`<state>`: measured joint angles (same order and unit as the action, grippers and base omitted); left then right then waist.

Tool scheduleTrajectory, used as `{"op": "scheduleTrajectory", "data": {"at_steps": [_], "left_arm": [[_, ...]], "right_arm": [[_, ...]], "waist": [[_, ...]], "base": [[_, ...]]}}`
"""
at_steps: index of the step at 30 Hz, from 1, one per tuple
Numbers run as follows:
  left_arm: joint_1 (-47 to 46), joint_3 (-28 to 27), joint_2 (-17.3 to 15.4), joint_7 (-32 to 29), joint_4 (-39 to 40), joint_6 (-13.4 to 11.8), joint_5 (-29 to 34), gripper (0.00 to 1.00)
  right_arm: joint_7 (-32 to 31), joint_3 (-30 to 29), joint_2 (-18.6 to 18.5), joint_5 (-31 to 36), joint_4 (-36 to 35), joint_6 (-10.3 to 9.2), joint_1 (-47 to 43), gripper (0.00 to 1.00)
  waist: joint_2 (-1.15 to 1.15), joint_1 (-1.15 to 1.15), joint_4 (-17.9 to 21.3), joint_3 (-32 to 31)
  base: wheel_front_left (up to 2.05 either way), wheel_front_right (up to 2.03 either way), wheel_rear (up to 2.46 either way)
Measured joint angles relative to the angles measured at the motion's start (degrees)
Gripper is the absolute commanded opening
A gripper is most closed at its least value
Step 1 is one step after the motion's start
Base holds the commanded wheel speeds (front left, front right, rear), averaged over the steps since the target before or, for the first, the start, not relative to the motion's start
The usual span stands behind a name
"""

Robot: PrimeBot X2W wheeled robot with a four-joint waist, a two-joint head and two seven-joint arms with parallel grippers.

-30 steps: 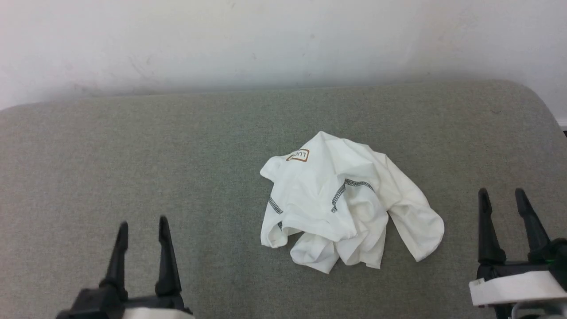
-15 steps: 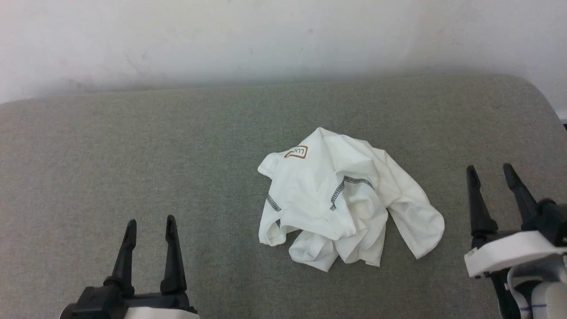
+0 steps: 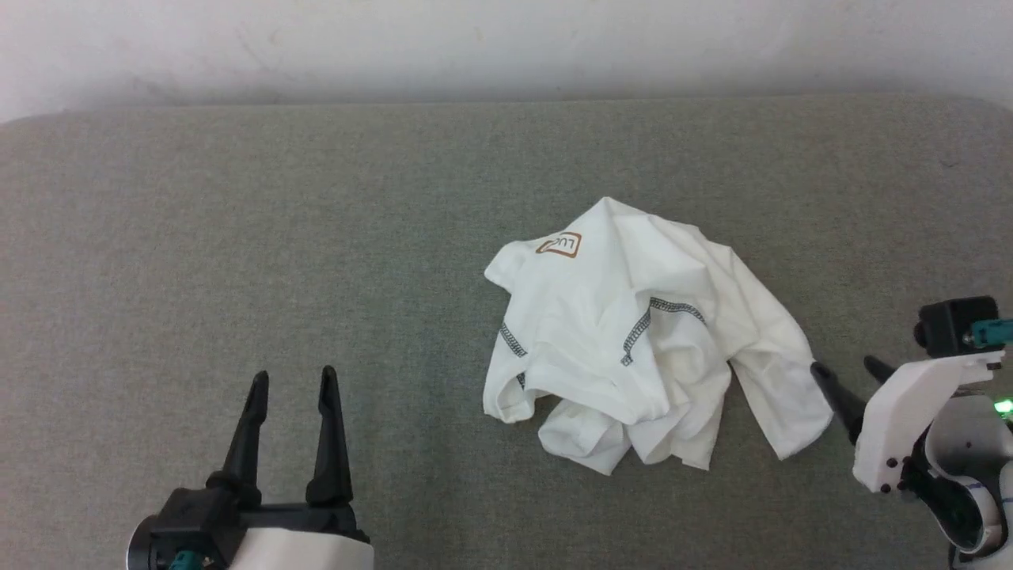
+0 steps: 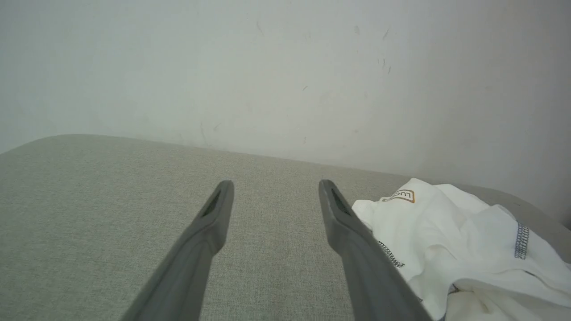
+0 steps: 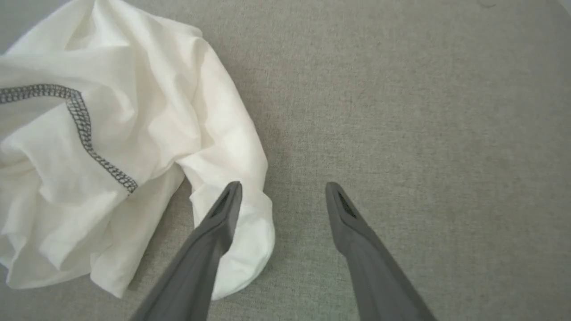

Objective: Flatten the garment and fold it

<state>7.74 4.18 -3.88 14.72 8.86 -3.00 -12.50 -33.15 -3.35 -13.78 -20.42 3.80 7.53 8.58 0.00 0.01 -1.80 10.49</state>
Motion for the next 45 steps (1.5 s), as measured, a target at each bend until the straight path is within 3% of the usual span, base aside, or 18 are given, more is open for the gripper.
{"op": "scheduleTrajectory", "data": {"at_steps": [5,10,13,14,18,24,33,36,42,43,44,45], "left_arm": [[-0.85,-0.15,0.33,0.01,-1.11,0.53,0.0,1.0],[-1.15,-0.52,0.56,0.0,-1.78,0.96,0.0,1.0],[-1.25,-0.69,0.64,0.0,-2.21,0.96,0.0,1.0],[-1.25,-0.77,0.66,0.0,-2.38,0.96,-0.02,1.0],[-1.24,-1.44,0.7,0.01,-2.77,0.96,-0.12,1.0],[-1.24,-1.77,0.75,0.0,-3.04,0.94,-0.7,1.0],[-1.05,-1.62,0.89,0.0,-2.85,0.92,-0.65,1.0],[-1.03,-1.59,0.9,0.01,-2.88,0.92,-0.6,1.0],[-1.04,-1.54,0.9,0.0,-3.39,0.94,-0.42,1.0],[-1.04,-1.59,0.9,0.0,-3.57,1.01,-0.16,1.0],[-1.04,-1.6,0.91,0.0,-3.75,1.22,0.04,1.0],[-1.06,-1.68,0.91,0.0,-3.88,1.46,0.12,1.0]], "right_arm": [[-5.17,3.75,-3.07,-1.66,1.75,0.0,0.0,1.0],[-5.68,5.98,-3.49,-2.13,4.55,0.0,0.09,1.0],[-3.64,6.69,-4.27,-0.74,5.58,0.0,0.68,0.05],[-2.61,6.48,-4.19,-0.57,5.76,0.0,0.8,0.0],[0.41,6.54,-5.12,0.83,5.37,0.0,2.22,0.0],[2.42,4.8,-10.44,3.74,0.9,0.01,9.04,0.0],[5.94,-7.43,-19.11,13.78,2.37,0.01,9.53,0.0],[6.58,-11.05,-17.72,14.54,5.1,0.0,4.59,0.0],[10.7,-12.57,-10.54,15.43,10.93,0.01,-0.76,0.03],[11.63,-12.49,-9.87,15.53,11.72,0.01,-0.76,0.33],[12.51,-12.38,-9.4,15.68,12.34,0.01,-0.74,0.86],[13.32,-12.41,-9.04,15.74,12.81,0.01,-0.65,1.0]], "waist": [[0.0,0.0,-1.94,1.09],[0.0,0.0,-3.55,1.71],[0.0,0.0,-3.99,1.69],[0.0,0.0,-4.0,1.57],[0.0,0.0,-3.29,0.77],[0.0,0.0,-1.6,-1.17],[0.0,-0.01,-0.76,-2.34],[0.0,-0.01,-1.38,-1.71],[0.0,-0.01,-2.4,-0.68],[0.0,-0.01,-2.39,-0.7],[0.0,-0.01,-2.36,-0.78],[0.0,-0.01,-2.31,-0.88]], "base": [[0.0,0.0,0.0],[0.0,0.0,0.0],[0.0,0.0,0.0],[0.0,0.0,0.0],[0.0,0.0,0.0],[0.0,0.0,0.0],[0.0,0.0,0.0],[0.0,0.0,0.0],[0.0,0.0,0.0],[0.0,0.0,0.0],[0.0,0.0,0.0],[0.0,0.0,0.0]]}}
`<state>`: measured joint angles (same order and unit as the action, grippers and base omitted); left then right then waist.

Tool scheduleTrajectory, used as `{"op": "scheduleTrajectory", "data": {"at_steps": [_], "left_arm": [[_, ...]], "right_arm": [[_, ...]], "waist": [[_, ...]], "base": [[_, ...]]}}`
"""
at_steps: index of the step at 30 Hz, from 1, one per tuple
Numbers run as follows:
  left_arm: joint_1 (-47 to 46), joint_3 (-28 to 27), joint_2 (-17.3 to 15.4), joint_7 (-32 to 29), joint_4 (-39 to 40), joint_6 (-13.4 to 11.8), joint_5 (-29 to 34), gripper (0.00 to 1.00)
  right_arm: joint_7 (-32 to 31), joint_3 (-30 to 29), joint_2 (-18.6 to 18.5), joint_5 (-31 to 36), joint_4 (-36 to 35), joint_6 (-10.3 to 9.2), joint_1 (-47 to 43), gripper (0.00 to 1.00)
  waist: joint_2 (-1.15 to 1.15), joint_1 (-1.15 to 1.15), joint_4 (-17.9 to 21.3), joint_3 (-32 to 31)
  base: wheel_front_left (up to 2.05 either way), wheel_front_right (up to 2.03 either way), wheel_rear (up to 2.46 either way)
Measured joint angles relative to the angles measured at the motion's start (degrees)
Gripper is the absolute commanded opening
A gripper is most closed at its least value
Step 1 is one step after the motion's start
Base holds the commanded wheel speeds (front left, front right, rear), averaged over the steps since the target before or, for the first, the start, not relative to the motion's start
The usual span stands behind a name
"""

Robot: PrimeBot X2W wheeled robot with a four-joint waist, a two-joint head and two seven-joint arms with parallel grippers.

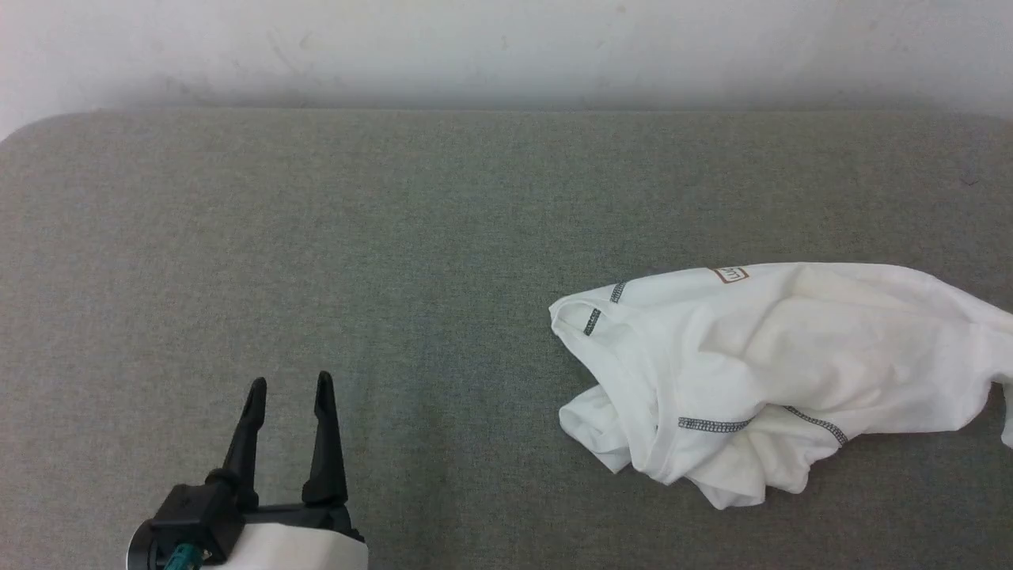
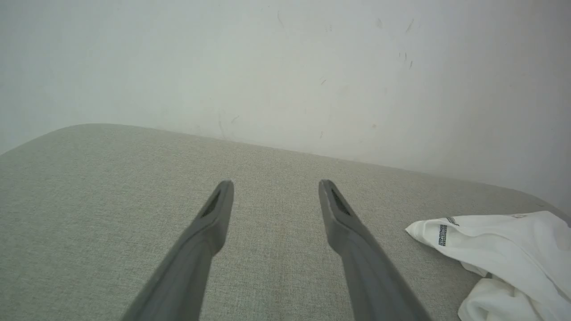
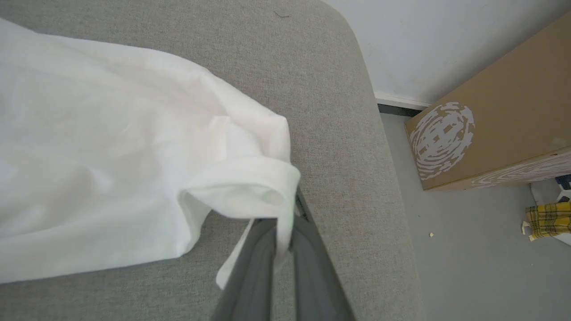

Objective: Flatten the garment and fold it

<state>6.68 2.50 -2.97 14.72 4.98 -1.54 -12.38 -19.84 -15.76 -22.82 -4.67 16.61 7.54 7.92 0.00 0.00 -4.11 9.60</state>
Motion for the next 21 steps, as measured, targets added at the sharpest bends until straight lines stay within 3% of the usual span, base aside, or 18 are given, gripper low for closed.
{"op": "scheduleTrajectory", "data": {"at_steps": [4,7,14,21], "left_arm": [[-0.02,-0.44,0.0,0.0,-0.14,0.44,0.4,1.0],[-0.01,-0.75,-0.01,0.0,-0.12,0.48,0.4,1.0],[-0.08,-0.16,0.0,0.0,0.16,0.47,0.21,1.0],[-0.47,0.78,0.0,0.0,-0.34,0.44,-1.22,1.0]], "right_arm": [[1.9,0.9,1.1,-1.18,-0.86,0.0,1.29,1.0],[1.03,2.8,1.76,-4.91,-5.95,-0.01,3.78,1.0],[-7.68,11.11,1.53,-13.04,-20.61,-0.01,7.55,1.0],[-16.48,22.68,0.53,-18.22,-21.68,-0.01,10.01,1.0]], "waist": [[0.0,0.0,0.24,-0.58],[0.0,0.0,0.56,-0.99],[0.0,0.0,0.02,-0.9],[0.0,0.0,-2.03,0.08]], "base": [[0.0,0.0,0.0],[0.0,0.0,0.0],[0.0,0.0,0.0],[0.0,0.0,0.0]]}}
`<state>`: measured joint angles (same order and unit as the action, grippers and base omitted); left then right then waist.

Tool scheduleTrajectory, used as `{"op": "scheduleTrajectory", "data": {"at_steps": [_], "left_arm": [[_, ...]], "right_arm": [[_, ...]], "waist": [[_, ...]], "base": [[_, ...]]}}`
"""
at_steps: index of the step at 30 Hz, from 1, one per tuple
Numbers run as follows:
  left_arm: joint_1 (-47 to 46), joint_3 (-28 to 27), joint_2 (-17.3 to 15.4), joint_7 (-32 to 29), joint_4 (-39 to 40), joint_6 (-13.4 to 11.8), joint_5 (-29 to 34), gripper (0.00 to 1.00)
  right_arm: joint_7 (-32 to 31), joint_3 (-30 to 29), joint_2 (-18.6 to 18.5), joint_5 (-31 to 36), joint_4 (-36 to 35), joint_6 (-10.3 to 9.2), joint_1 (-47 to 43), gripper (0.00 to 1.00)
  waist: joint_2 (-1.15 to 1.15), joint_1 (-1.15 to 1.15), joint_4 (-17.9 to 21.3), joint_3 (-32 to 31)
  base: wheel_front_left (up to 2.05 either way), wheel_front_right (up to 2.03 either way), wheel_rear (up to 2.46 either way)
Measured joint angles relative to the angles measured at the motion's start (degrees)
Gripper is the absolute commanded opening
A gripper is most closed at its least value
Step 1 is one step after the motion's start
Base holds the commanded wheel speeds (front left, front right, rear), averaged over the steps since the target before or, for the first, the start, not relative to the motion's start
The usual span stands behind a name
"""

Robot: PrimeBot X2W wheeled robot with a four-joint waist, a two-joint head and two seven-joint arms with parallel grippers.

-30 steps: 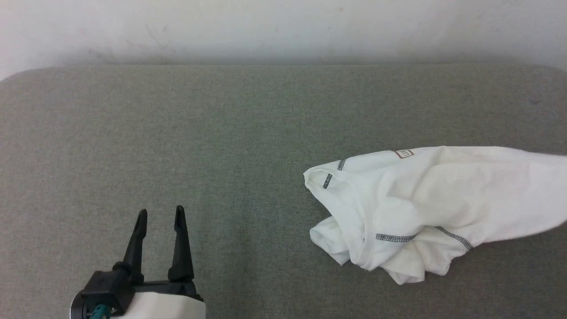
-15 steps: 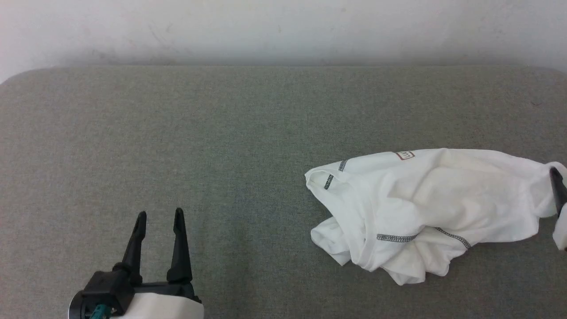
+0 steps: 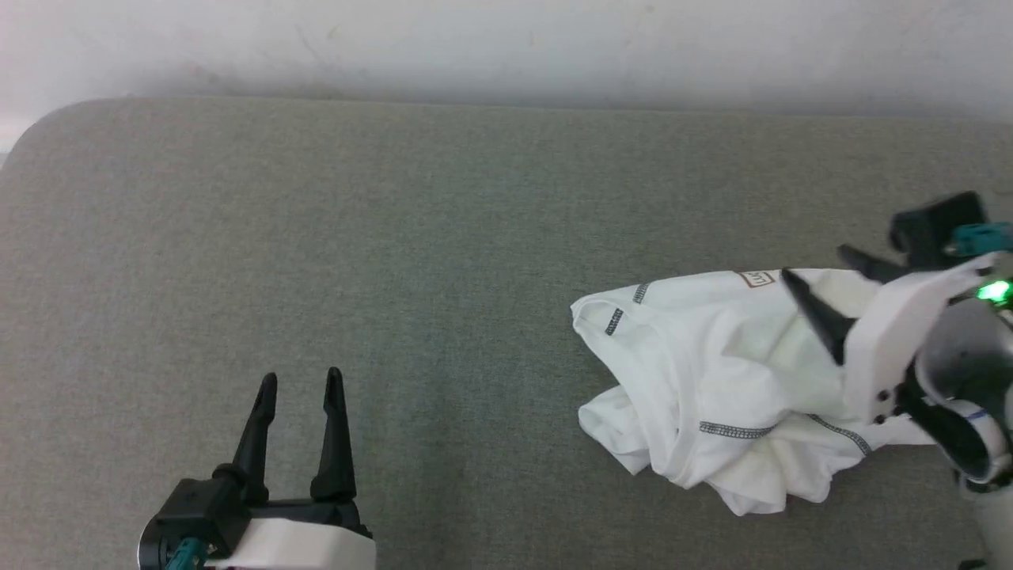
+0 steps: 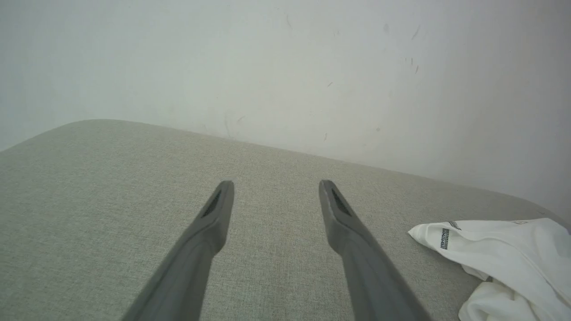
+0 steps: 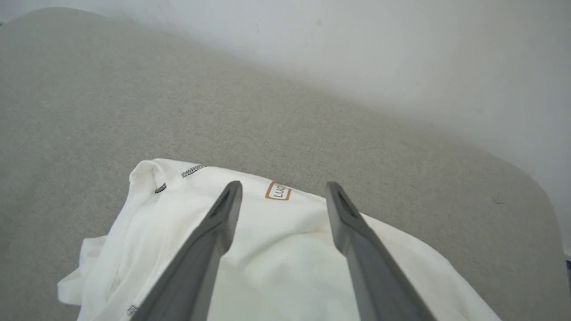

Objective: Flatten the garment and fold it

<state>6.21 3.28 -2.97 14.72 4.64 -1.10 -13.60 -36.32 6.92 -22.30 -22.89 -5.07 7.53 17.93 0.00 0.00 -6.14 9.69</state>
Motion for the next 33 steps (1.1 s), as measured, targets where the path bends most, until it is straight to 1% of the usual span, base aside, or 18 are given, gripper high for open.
{"op": "scheduleTrajectory", "data": {"at_steps": [4,10,16,17,18,19,23,27,30,33], "left_arm": [[-1.02,0.37,0.0,0.0,-0.52,0.0,-0.6,1.0],[-2.06,1.3,0.0,0.0,-1.71,0.04,-1.27,1.0],[-2.11,1.81,0.0,0.01,-2.55,0.04,-1.57,1.0],[-2.11,1.86,0.0,0.01,-2.6,0.04,-1.57,1.0],[-2.11,1.83,0.0,0.01,-2.66,0.04,-1.57,1.0],[-2.11,1.88,0.0,0.01,-2.75,0.04,-1.57,1.0],[-2.11,1.98,0.0,0.0,-3.14,0.04,-1.59,1.0],[-2.1,2.11,0.0,0.0,-3.38,0.03,-1.75,1.0],[-2.04,2.05,0.01,0.0,-3.48,0.02,-1.8,1.0],[-1.93,1.88,0.01,0.0,-3.5,0.02,-1.8,1.0]], "right_arm": [[-3.08,5.39,-0.01,-1.86,3.04,0.0,2.26,1.0],[-7.2,12.07,-0.6,-3.66,10.1,0.0,5.67,1.0],[-11.17,16.38,-0.8,-5.83,15.66,0.0,6.62,1.0],[-11.23,16.51,-0.8,-5.89,16.35,0.0,6.69,0.47],[-10.99,16.78,-0.91,-5.65,16.9,0.0,6.84,0.28],[-10.48,17.12,-1.1,-5.05,17.36,0.0,7.11,0.0],[-6.73,16.89,-1.14,-2.8,19.09,0.0,7.86,0.0],[-2.22,15.46,0.05,-1.96,19.39,0.0,9.57,0.0],[0.6,14.47,1.33,-1.88,18.4,0.0,12.05,0.0],[2.78,14.32,2.66,-2.61,15.78,0.0,14.24,0.0]], "waist": [[0.0,0.0,-1.68,0.66],[0.0,0.0,-4.74,1.41],[0.0,0.0,-7.55,1.56],[0.0,0.0,-7.86,1.54],[0.0,0.0,-8.13,1.49],[0.0,0.0,-8.33,1.44],[0.0,0.0,-8.5,0.66],[0.0,0.0,-8.23,-0.41],[0.0,0.0,-7.83,-1.32],[0.0,0.0,-7.28,-2.17]], "base": [[0.0,0.0,0.0],[0.0,0.0,0.0],[0.0,0.0,0.0],[0.0,0.0,0.0],[0.0,0.0,0.0],[0.0,0.0,0.0],[0.0,0.0,0.0],[0.0,0.0,0.0],[0.0,0.0,0.0],[0.0,0.0,0.0]]}}
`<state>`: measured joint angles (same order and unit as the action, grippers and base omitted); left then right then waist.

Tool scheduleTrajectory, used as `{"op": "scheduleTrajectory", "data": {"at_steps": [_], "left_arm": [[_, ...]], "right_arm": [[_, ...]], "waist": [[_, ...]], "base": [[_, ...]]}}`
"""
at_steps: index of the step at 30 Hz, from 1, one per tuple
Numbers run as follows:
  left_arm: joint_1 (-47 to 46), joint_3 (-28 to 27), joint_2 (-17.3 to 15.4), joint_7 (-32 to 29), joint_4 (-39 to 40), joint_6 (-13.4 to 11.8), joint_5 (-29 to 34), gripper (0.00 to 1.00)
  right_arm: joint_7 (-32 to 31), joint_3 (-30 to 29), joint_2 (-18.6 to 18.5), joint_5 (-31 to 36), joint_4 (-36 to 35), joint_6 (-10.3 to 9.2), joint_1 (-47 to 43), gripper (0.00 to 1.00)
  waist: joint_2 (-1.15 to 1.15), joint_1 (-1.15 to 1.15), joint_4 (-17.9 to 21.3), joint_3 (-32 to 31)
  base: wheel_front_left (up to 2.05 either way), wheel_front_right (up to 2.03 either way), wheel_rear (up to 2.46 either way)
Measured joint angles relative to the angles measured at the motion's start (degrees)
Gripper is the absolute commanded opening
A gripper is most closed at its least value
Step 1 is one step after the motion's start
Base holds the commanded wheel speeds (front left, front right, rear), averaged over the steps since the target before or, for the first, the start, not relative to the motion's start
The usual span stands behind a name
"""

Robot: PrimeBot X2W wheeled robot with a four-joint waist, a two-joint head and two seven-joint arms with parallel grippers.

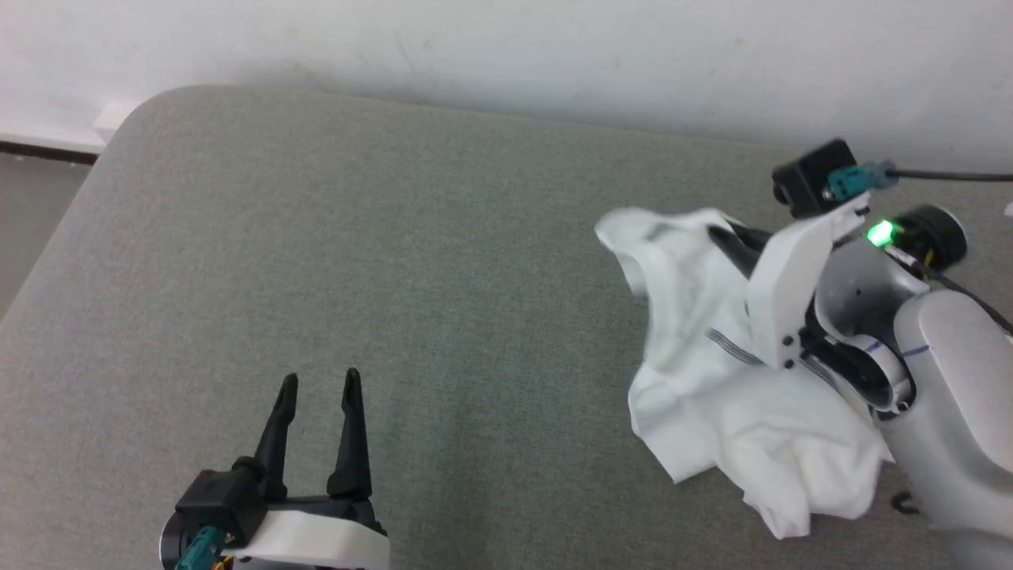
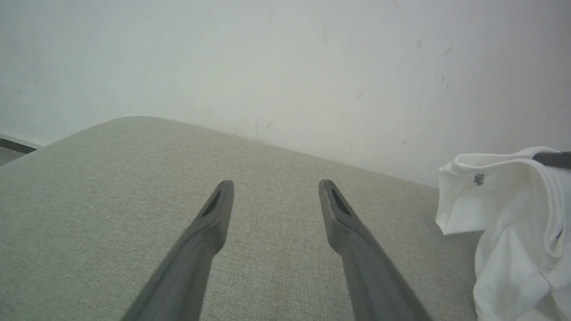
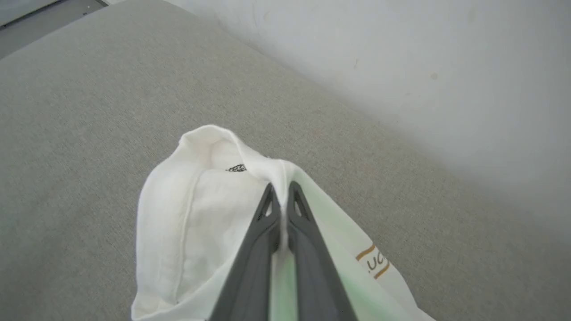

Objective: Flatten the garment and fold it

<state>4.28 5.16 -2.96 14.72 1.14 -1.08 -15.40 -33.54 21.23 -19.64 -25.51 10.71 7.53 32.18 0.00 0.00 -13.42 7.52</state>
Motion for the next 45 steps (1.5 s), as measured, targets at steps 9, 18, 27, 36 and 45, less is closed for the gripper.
{"op": "scheduleTrajectory", "data": {"at_steps": [9,18,27,36,45], "left_arm": [[0.43,-0.35,0.0,0.0,0.14,0.0,0.0,1.0],[0.37,-0.24,-0.01,0.01,0.26,0.04,0.02,1.0],[-0.32,0.71,0.01,0.01,-0.31,0.1,0.0,1.0],[-0.3,0.54,0.0,0.01,-0.37,0.08,0.0,1.0],[-0.36,0.74,-0.01,0.0,0.23,0.03,0.0,1.0]], "right_arm": [[-3.66,4.49,4.0,-11.0,-15.14,0.0,-4.19,0.0],[-17.97,14.51,-4.41,-19.61,-22.62,0.0,-21.28,0.0],[-10.17,13.48,-5.12,-14.63,-19.59,-0.01,-24.4,1.0],[2.25,0.6,1.02,-9.44,-20.07,-0.01,-19.0,1.0],[1.42,-14.58,3.45,6.11,-12.23,-0.01,-12.08,1.0]], "waist": [[0.0,0.0,1.93,-1.68],[0.0,0.0,2.94,0.51],[0.0,0.0,2.87,1.63],[0.0,0.0,4.53,1.16],[0.0,0.0,5.72,2.06]], "base": [[0.0,0.0,0.0],[0.0,0.0,0.0],[0.0,0.0,0.0],[0.0,0.0,0.0],[0.0,0.0,0.0]]}}
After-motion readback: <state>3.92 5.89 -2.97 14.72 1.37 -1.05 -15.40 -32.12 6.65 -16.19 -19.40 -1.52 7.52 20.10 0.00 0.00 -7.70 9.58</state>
